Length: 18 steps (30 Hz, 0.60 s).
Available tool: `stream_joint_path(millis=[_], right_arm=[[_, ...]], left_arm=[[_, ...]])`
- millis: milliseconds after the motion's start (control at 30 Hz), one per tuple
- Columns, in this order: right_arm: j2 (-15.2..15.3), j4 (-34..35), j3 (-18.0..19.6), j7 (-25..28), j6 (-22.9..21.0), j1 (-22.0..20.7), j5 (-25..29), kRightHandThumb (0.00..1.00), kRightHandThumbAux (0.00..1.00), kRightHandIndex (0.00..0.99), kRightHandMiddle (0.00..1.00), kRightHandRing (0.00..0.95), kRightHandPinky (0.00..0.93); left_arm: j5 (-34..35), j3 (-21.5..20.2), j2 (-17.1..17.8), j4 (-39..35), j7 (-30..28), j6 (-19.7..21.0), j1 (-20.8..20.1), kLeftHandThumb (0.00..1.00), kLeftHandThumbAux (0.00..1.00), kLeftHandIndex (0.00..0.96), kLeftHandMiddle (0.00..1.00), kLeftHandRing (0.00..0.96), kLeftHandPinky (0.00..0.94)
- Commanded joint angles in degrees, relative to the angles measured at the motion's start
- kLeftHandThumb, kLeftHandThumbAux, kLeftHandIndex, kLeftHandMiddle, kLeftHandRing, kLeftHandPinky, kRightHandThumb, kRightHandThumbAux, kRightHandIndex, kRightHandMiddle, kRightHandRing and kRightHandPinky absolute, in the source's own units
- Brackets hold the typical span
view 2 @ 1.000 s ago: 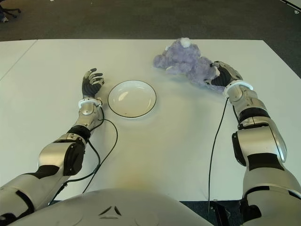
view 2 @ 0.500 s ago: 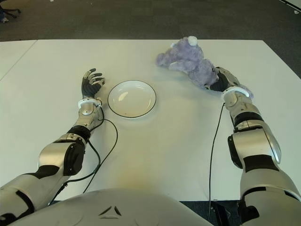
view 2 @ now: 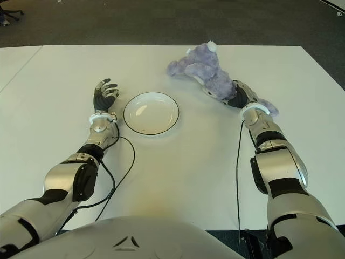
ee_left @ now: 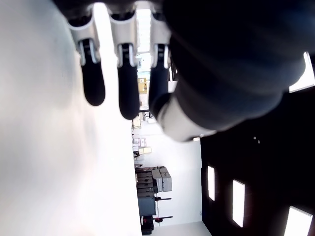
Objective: Put the doll into the plate.
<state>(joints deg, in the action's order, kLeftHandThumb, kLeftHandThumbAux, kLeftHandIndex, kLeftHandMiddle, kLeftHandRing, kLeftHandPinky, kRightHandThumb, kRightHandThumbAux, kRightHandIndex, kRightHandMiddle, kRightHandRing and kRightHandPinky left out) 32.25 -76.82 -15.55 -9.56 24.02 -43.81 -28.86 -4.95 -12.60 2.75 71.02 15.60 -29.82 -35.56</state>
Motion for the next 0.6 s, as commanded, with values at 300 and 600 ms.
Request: stream_joint_path(millis=[300, 600], right_arm=[[-5.5, -2.3, 1.1, 2.5, -2.7, 8.1, 1.1, 0.412, 0.778, 0.261, 0.050, 0.008, 0.016], [-7.0, -2.7, 2.7, 3.4, -5.3, 9.5, 2.0, 0.313, 0.768, 0.185, 0.054, 0.017, 0.017]], left_arm=[[0.1, -0.1, -3.3, 6.9, -0.3, 7.5, 9.1, 0.336, 0.924, 0.212, 0.347, 0.371, 0.383], [-0.2, 0.1, -3.2, 6.8, 0.6, 7.0, 9.1, 0.390, 0.923, 0.207, 0.352, 0.368, 0.366]])
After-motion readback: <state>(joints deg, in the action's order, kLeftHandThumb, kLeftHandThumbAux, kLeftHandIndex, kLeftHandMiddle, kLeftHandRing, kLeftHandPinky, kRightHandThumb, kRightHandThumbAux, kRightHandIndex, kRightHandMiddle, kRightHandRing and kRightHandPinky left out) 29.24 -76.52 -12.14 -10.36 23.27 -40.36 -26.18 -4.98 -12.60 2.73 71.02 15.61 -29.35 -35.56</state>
